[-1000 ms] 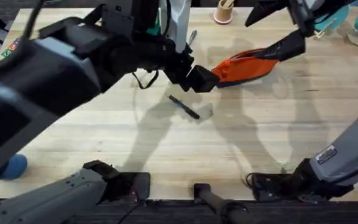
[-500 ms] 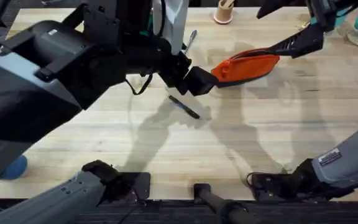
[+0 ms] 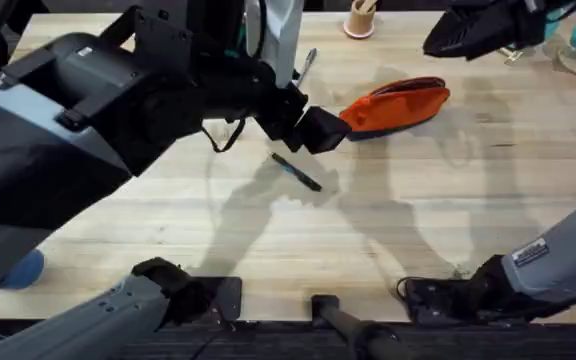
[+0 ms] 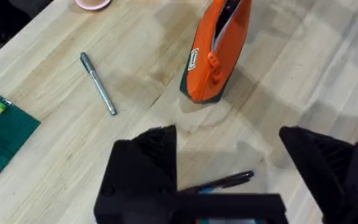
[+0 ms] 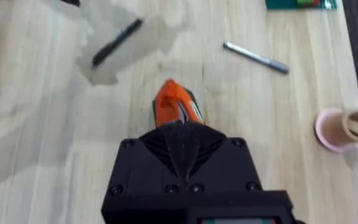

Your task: Unzip the bag, pick up the pens from the table one at a time and place them inside, then zip the bag closed.

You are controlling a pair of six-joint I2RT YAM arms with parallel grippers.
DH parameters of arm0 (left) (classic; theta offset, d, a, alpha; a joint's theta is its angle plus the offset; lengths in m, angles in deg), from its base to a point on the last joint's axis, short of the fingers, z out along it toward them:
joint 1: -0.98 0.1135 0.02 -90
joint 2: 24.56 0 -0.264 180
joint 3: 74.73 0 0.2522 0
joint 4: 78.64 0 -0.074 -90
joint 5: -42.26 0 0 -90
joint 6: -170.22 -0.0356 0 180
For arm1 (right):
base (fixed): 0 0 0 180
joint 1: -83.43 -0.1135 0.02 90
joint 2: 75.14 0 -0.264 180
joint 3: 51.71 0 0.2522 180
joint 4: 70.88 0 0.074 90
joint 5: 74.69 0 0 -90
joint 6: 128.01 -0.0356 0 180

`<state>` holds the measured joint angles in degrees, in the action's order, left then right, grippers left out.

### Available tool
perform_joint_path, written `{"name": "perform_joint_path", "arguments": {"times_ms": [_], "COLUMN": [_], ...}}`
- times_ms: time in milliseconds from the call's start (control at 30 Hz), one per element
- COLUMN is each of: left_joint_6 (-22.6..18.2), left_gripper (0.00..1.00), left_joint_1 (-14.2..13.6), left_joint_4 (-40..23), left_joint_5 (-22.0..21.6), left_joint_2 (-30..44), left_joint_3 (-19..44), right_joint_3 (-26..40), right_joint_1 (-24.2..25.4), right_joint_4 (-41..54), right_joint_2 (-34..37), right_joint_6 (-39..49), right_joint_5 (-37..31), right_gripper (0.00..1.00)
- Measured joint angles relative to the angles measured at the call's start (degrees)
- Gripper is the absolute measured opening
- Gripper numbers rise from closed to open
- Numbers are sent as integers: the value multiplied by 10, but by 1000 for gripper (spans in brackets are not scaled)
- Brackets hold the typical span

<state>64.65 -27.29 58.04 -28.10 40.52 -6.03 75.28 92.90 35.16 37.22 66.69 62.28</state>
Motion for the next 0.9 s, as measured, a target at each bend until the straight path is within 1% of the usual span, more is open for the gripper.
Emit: {"name": "perform_joint_path", "arguments": {"times_ms": [100,233,333,400,600,900], "left_joint_6": [0,0,0,0,0,1], "left_gripper": [995,995,995,995,995,995], "left_joint_1": [0,0,0,0,0,0], "left_joint_4": [0,0,0,0,0,0], "left_joint_5": [0,0,0,0,0,0], "left_joint_2": [0,0,0,0,0,0], "left_joint_3": [0,0,0,0,0,0], "right_joint_3": [33,83,103,108,108,108], "right_joint_1": [-8,-37,-60,-72,-80,-80], "right_joint_4": [-17,-31,-38,-49,-59,-59], "right_joint_2": [0,0,0,0,0,12], "right_joint_6": [-41,-86,-102,-111,-131,-134], "right_joint_5": [-49,-145,-201,-225,-264,-277], "right_gripper": [31,31,31,29,28,30]}}
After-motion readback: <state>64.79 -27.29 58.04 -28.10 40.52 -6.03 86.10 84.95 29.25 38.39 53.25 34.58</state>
